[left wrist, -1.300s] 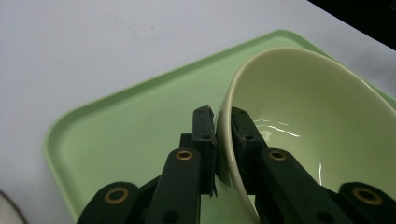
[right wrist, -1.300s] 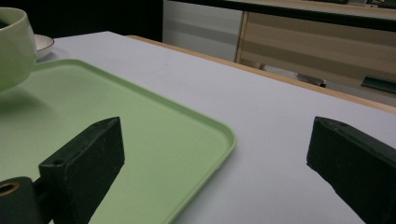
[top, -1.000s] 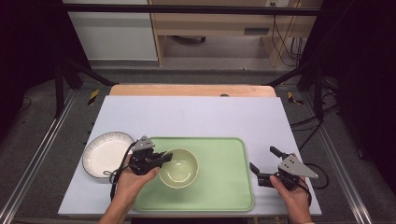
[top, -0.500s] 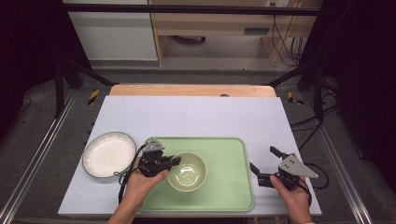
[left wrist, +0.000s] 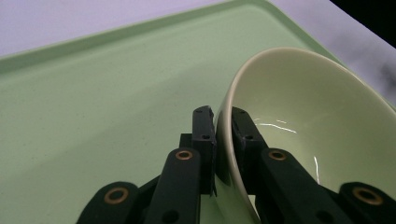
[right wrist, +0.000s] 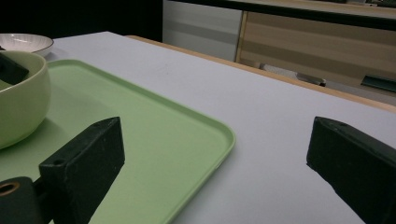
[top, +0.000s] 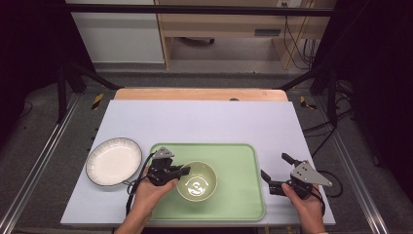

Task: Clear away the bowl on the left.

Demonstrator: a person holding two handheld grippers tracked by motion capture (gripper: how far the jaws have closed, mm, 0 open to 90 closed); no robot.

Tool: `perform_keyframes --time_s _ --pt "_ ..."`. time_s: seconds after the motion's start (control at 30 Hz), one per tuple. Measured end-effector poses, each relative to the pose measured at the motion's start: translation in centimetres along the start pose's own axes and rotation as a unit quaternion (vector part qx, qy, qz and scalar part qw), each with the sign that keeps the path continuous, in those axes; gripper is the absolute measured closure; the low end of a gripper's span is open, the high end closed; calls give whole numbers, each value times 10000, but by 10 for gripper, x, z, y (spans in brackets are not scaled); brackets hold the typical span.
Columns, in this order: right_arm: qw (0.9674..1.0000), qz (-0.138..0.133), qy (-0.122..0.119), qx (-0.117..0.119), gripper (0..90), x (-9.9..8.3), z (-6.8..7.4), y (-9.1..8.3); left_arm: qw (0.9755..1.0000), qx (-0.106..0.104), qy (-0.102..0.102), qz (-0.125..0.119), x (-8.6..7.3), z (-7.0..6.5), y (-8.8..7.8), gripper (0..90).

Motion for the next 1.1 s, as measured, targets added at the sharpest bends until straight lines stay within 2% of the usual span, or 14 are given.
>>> perform_keyframes --time_s 0.4,0.5,1.1 --pt "10000 15 -5 1 43 0 0 0 10000 33 8 50 -3 2 3 821" --pt "10000 15 -4 2 43 0 0 0 10000 16 -64 23 -3 3 4 821" --pt "10000 15 -13 10 44 -1 0 0 9999 -1 -138 67 -5 6 5 823"
Point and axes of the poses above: each handheld gripper's, and its own axes: y roughly forward along the jaws, x roughly out of its top, z roughly to its left, the point moved 10 cm from there along y, roughly forward along the jaws, and after that the axes turned 5 degrees about -x, right-handed, at the moved point
